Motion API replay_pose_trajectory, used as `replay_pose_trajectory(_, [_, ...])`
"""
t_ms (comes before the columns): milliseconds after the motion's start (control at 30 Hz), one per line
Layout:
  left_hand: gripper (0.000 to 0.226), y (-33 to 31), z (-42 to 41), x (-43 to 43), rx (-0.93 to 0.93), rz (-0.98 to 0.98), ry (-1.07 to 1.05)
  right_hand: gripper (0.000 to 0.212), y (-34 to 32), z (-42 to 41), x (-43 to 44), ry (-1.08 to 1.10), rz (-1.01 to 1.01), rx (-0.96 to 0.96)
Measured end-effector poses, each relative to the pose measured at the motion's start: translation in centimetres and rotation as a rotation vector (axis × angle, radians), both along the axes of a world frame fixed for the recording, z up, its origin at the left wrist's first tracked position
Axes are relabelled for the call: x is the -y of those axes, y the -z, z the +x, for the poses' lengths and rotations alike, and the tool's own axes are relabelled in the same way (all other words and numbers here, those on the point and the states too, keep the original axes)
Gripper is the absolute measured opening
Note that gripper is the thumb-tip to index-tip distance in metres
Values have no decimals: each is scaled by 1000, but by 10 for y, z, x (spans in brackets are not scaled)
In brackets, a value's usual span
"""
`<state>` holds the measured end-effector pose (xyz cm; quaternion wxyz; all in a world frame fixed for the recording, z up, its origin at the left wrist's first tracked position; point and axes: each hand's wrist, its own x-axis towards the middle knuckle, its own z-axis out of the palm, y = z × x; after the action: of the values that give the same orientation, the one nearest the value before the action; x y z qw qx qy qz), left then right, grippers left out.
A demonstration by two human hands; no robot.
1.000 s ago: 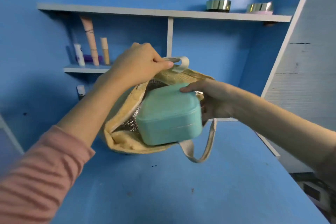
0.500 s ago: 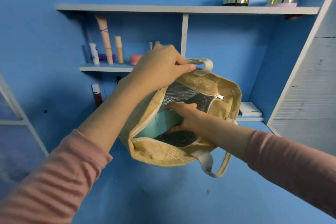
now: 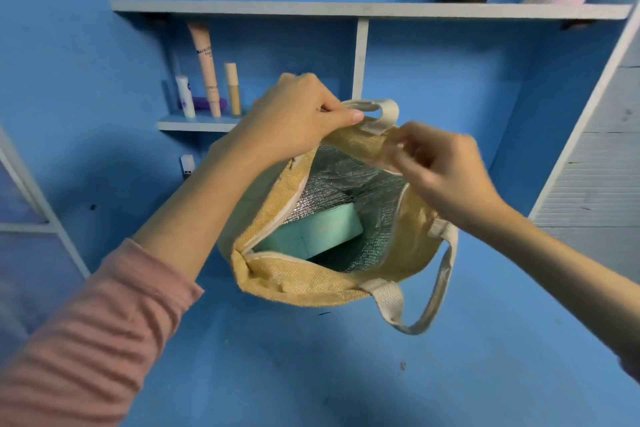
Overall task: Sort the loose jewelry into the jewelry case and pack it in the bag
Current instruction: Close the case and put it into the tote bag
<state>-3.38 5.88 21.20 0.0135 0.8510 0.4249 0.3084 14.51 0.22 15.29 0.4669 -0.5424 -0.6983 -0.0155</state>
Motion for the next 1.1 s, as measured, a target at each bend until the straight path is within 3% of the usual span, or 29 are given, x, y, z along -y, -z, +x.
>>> replay_pose_trajectory(67, [44,-1,0,0,3,-11,8,30,3,18,-2,160,154,75])
replay_pose_trajectory(133, [44,-1,0,0,-12,-12,22,55,8,40,-15,254,-26,95])
replay_pose_trajectory(200, [43,-1,-3,0,-29,-8,48,45,8,57,-21,257,-310,59])
replay_pose_trajectory(267, [42,-1,-7,-1,-25,-27,91,8,5,69,-20,193,-414,3])
replay_pose_trajectory(367, [34,-7,-12,3,-50,-85,134,30,3,74,-8,183,-373,21])
replay_pose_trajectory(500, [25,-16,-15,7,-93,-90,126,30,-2,73,11,178,-357,29])
replay_pose_trajectory(567, [32,-16,-13,12,-101,65,39,31,-4,72,18,195,-358,18])
replay_pose_trajectory(600, [33,-15,-9,18,-83,250,9,30,-5,71,21,205,-363,8])
replay_pose_trajectory(667, [27,-13,7,34,53,634,59,26,-9,69,25,232,-387,-24])
replay_pose_trajectory(700, [23,-11,19,44,98,669,128,24,-11,69,26,237,-402,-50])
replay_pose_trajectory(767, [30,-4,44,61,-18,419,204,22,-17,68,28,234,-420,-85])
replay_pose_trajectory(833, [42,7,70,68,-279,121,157,20,-22,66,30,236,-426,-87])
replay_pose_trajectory(967, [45,10,100,53,-354,-122,176,22,-29,66,33,239,-454,-51])
replay_pose_trajectory(1100, [34,-5,116,45,-437,-187,171,22,-36,67,35,207,-486,-91])
